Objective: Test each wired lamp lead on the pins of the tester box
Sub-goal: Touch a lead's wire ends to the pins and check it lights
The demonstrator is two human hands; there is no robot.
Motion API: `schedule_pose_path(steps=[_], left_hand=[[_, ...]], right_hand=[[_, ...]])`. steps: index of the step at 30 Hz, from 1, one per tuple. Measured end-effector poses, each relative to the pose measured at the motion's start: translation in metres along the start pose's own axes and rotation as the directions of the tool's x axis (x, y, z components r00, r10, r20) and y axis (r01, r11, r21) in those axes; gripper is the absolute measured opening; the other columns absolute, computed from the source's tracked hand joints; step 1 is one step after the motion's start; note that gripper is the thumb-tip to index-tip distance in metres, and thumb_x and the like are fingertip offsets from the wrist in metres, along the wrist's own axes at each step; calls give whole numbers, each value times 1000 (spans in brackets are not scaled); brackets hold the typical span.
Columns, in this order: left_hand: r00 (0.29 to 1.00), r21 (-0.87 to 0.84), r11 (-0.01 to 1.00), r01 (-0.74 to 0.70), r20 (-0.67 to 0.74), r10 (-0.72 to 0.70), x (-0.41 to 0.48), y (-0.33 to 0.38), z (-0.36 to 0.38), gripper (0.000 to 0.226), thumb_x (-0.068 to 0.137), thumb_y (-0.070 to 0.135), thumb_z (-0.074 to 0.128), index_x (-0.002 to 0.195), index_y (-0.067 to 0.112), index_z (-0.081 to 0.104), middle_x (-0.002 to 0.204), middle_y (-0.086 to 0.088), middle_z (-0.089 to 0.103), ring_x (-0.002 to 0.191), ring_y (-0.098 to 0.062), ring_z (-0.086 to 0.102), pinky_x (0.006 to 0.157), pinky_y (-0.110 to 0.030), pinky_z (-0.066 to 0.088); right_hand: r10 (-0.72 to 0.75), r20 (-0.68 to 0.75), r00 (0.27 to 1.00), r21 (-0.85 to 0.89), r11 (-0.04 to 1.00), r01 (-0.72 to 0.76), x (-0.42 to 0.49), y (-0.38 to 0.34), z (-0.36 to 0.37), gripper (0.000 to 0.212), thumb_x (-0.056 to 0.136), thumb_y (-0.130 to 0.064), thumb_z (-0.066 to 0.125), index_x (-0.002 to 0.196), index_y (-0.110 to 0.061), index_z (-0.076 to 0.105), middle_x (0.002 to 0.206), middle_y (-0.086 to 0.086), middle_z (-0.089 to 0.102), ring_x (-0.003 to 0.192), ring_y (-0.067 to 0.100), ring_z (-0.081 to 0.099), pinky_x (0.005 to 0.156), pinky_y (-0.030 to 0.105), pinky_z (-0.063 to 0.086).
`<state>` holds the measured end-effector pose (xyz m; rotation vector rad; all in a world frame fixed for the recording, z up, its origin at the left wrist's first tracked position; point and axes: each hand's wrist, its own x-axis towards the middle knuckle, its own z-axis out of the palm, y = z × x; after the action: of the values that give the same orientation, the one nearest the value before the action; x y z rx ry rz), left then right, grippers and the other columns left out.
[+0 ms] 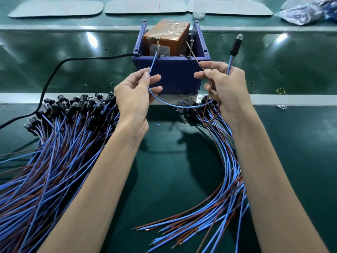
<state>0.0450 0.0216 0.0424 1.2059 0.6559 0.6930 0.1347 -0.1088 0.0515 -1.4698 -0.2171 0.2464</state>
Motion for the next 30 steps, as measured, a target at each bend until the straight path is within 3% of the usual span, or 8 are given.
schedule_pose_path(steps=[11,20,30], left_hand=[[1000,127,992,15,-6,-14,3,0,-3,23,98,7,50,87,21,64,82,8,68,44,3,55,50,-12,46],[991,306,952,-25,130,-15,3,9,-9,23,97,5,50,83,19,63,79,5,66,41,2,54,47,-11,44],[982,361,930,-65,188,-4,0,13,-9,25,97,4,50,81,19,64,77,4,66,41,3,51,48,-10,43]], right_hand=[[-21,5,1000,27,999,21,0,1,-2,20,93,-6,55,83,-15,69,58,-6,65,38,2,31,37,11,25],[-28,-4,1000,15,1000,28,1,2,-4,22,91,-5,56,78,-14,70,53,-9,57,41,4,29,38,12,23],[-17,-5,1000,39,999,17,2,2,-2,23,88,0,53,75,-11,69,49,-8,52,39,4,26,37,14,22]])
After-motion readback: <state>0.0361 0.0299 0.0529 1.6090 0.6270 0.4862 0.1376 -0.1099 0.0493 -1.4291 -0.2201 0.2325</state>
